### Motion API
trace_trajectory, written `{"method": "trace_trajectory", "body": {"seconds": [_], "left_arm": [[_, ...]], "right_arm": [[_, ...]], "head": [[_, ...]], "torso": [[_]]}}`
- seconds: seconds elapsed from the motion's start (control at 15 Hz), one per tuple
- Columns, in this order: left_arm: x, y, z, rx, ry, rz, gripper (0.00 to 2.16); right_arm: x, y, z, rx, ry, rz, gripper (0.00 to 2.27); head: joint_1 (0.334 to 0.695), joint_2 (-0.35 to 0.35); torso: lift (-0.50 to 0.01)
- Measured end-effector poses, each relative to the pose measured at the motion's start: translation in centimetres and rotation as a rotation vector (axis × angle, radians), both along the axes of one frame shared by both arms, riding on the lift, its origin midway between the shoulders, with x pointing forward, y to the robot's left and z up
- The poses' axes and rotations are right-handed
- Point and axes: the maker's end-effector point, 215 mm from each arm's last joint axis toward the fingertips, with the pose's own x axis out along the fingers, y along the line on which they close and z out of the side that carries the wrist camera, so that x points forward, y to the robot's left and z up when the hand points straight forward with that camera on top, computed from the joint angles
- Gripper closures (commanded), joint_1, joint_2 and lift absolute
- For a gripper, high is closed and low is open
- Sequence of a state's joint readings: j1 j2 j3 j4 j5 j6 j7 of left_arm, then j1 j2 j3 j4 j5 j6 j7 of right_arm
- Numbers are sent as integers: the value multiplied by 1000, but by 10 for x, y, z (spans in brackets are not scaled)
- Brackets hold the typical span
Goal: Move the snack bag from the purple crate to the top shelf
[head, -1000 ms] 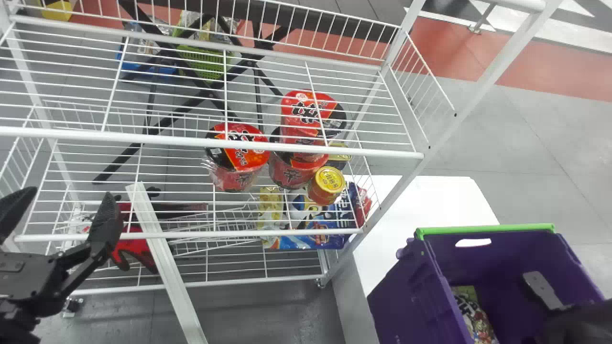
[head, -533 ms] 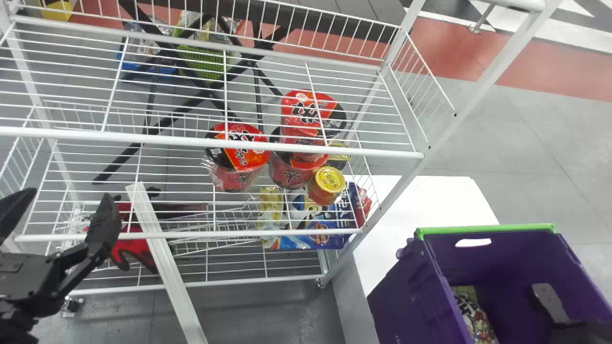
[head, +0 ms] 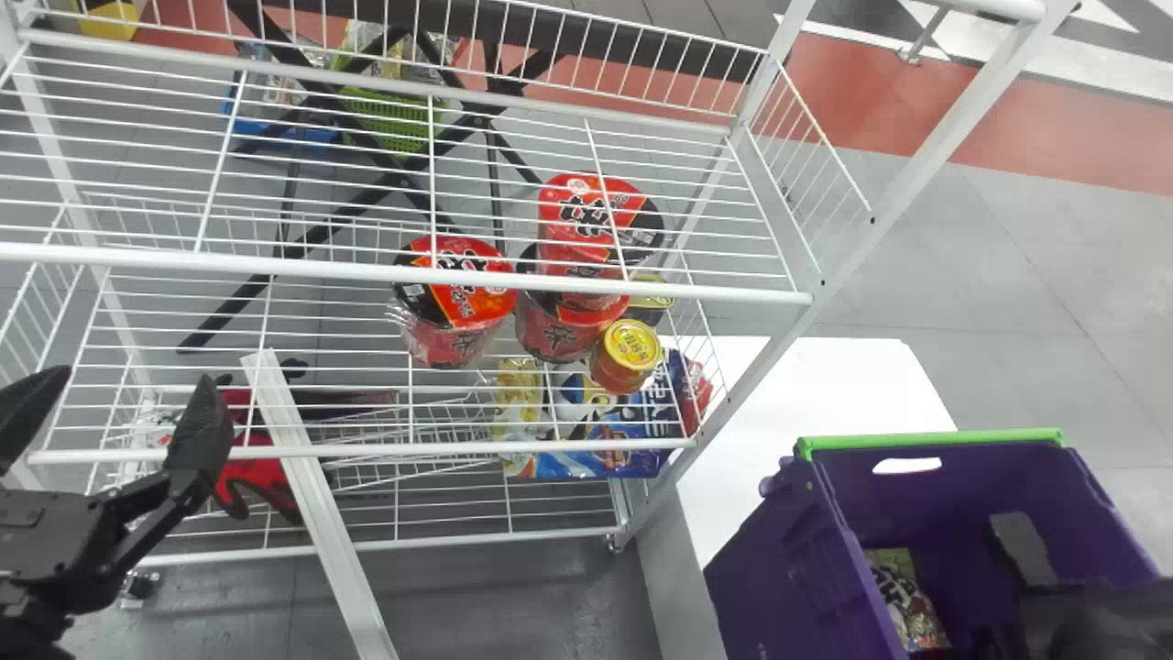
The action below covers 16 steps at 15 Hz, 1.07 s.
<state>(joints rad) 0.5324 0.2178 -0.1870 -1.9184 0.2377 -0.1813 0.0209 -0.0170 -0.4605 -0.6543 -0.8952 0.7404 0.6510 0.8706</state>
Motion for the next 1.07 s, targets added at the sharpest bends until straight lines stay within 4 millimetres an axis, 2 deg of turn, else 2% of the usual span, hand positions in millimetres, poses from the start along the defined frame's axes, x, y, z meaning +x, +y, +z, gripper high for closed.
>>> {"method": "trace_trajectory", "body": {"seconds": [0.13, 0.33, 0.6, 1.07], "left_arm": [[0, 2, -1, 1, 2, 4, 63], [0, 4, -1, 1, 3, 7, 63], [2, 3, 0, 1, -2, 6, 63], [2, 4, -7, 5, 10, 5, 63]], "right_arm": [[4, -3, -1, -27, 11, 12, 53], [0, -3, -11, -59, 35, 27, 53], [-5, 3, -27, -60, 31, 58, 53], [-6, 12, -36, -36, 14, 44, 70]], "head": [[695, -350], [695, -350], [695, -350], [695, -350]], "torso": [[-453], [-453], [-453], [-453]]}}
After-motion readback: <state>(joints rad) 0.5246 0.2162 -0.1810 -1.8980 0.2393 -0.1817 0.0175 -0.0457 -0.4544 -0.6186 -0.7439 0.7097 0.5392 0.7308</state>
